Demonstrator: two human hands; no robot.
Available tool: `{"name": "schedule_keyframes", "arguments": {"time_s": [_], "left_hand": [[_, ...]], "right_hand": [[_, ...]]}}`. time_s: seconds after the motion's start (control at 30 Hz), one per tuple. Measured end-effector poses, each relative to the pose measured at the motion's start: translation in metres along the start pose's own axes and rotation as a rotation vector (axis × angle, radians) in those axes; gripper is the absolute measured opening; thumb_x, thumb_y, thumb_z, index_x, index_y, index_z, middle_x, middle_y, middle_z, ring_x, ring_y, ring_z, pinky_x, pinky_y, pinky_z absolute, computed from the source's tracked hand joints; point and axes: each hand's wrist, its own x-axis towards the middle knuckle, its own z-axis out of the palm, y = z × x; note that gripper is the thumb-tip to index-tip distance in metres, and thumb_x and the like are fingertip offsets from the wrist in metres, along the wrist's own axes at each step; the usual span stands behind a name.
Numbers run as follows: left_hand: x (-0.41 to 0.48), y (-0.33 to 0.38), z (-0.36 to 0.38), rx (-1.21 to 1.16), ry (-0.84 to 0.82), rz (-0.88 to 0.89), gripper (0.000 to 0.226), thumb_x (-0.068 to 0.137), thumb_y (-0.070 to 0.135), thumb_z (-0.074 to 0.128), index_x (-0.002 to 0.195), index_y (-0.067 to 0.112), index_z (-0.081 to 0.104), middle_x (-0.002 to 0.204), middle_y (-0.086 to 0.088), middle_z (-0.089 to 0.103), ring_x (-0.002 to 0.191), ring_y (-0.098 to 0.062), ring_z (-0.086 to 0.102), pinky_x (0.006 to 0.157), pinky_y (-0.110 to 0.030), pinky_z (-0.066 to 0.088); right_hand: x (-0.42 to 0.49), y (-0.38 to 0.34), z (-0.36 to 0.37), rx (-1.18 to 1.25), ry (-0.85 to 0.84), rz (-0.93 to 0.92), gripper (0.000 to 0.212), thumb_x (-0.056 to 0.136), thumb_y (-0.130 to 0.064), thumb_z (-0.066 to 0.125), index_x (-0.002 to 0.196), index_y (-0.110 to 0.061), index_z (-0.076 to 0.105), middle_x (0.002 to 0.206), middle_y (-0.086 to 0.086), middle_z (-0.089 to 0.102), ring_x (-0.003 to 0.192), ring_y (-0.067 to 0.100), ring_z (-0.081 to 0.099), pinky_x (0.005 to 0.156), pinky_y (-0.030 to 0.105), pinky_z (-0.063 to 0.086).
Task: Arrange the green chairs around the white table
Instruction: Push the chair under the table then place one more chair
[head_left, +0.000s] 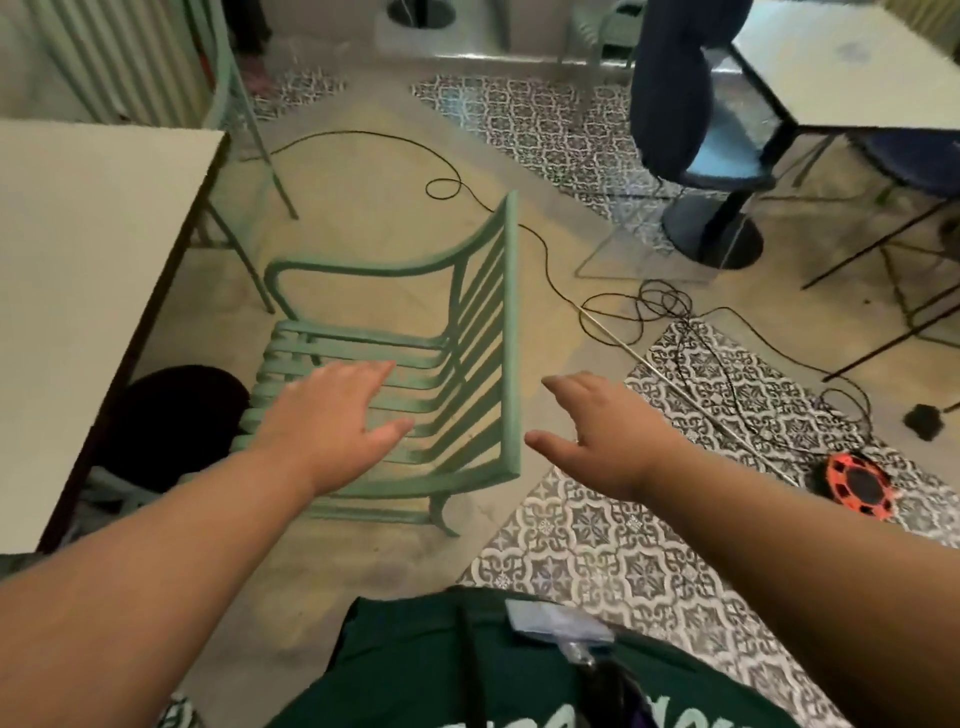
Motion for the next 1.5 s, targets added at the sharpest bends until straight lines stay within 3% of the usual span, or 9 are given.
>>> {"name": "schedule_keyframes", "arguments": {"time_s": [0.1, 0.3, 0.47, 0.67, 0.83, 1.03, 1.17, 1.3, 1.5], "left_hand": [[0.031, 0.000, -0.008, 0.000, 0.029, -0.021, 0.078, 0.096, 0.069, 0.045, 0.161, 0.029, 0.031, 0.161, 0.003, 0.043, 0.147, -0.022, 0.040, 0.117, -0.048, 0.039], [0.073, 0.014, -0.017, -0.019, 0.059, -0.129, 0.077, 0.096, 0.069, 0.044, 0.160, 0.029, 0.032, 0.159, 0.003, 0.046, 0.146, -0.021, 0.041, 0.115, -0.047, 0.041], [0.107, 0.046, -0.008, -0.090, 0.113, -0.375, 0.081, 0.092, 0.073, 0.042, 0.159, 0.029, 0.035, 0.158, 0.000, 0.047, 0.144, -0.027, 0.042, 0.113, -0.049, 0.042], [0.108, 0.114, 0.015, -0.181, 0.149, -0.639, 0.091, 0.083, 0.080, 0.027, 0.160, 0.031, 0.033, 0.161, 0.001, 0.044, 0.148, -0.025, 0.039, 0.117, -0.047, 0.038], [0.075, 0.117, 0.029, -0.240, 0.224, -0.835, 0.098, 0.078, 0.083, 0.021, 0.158, 0.030, 0.036, 0.159, 0.000, 0.047, 0.146, -0.025, 0.042, 0.117, -0.049, 0.039], [0.067, 0.117, 0.038, -0.239, 0.147, -0.977, 0.099, 0.077, 0.083, 0.014, 0.161, 0.033, 0.028, 0.162, 0.003, 0.042, 0.149, -0.025, 0.037, 0.117, -0.051, 0.037], [0.072, 0.129, 0.045, -0.237, 0.163, -1.053, 0.099, 0.079, 0.085, 0.012, 0.162, 0.034, 0.024, 0.164, 0.003, 0.040, 0.151, -0.025, 0.034, 0.119, -0.050, 0.034], [0.091, 0.131, 0.047, -0.209, 0.174, -1.211, 0.100, 0.078, 0.083, 0.011, 0.161, 0.030, 0.027, 0.163, 0.002, 0.041, 0.150, -0.023, 0.035, 0.120, -0.048, 0.034], [0.170, 0.176, 0.068, -0.320, 0.209, -1.415, 0.096, 0.080, 0.082, 0.012, 0.158, 0.031, 0.034, 0.159, 0.003, 0.046, 0.146, -0.025, 0.039, 0.116, -0.047, 0.038]], "right_hand": [[0.032, 0.016, -0.014, -0.003, 0.019, -0.039, 0.079, 0.097, -0.066, 0.046, 0.158, -0.017, 0.033, 0.155, 0.004, 0.046, 0.142, 0.022, 0.040, 0.119, 0.039, 0.032], [0.091, 0.060, -0.053, -0.072, -0.015, -0.142, 0.077, 0.099, -0.064, 0.046, 0.159, -0.018, 0.033, 0.157, 0.004, 0.045, 0.146, 0.022, 0.036, 0.121, 0.037, 0.026], [0.154, 0.117, -0.091, -0.150, -0.026, -0.282, 0.081, 0.097, -0.068, 0.044, 0.159, -0.018, 0.033, 0.158, 0.004, 0.045, 0.146, 0.024, 0.037, 0.122, 0.043, 0.030], [0.206, 0.168, -0.124, -0.312, -0.152, -0.471, 0.081, 0.097, -0.070, 0.041, 0.160, -0.020, 0.030, 0.162, 0.003, 0.040, 0.150, 0.022, 0.032, 0.125, 0.040, 0.025], [0.247, 0.139, -0.134, -0.383, -0.190, -0.642, 0.081, 0.096, -0.071, 0.039, 0.161, -0.024, 0.029, 0.164, 0.001, 0.036, 0.153, 0.021, 0.028, 0.126, 0.040, 0.023], [0.292, 0.104, -0.118, -0.416, -0.189, -0.779, 0.077, 0.095, -0.073, 0.035, 0.154, -0.025, 0.041, 0.156, 0.000, 0.048, 0.145, 0.022, 0.041, 0.121, 0.041, 0.035], [0.318, 0.094, -0.107, -0.450, -0.286, -0.858, 0.092, 0.084, -0.084, 0.020, 0.152, -0.027, 0.044, 0.151, 0.000, 0.053, 0.139, 0.022, 0.047, 0.119, 0.043, 0.038], [0.367, 0.079, -0.102, -0.539, -0.297, -1.016, 0.074, 0.096, -0.073, 0.036, 0.151, -0.024, 0.045, 0.143, 0.001, 0.058, 0.133, 0.022, 0.051, 0.115, 0.041, 0.040], [0.447, 0.074, -0.102, -0.653, -0.309, -1.238, 0.091, 0.084, -0.081, 0.013, 0.136, -0.023, 0.060, 0.129, 0.004, 0.067, 0.121, 0.027, 0.059, 0.102, 0.041, 0.049]]}}
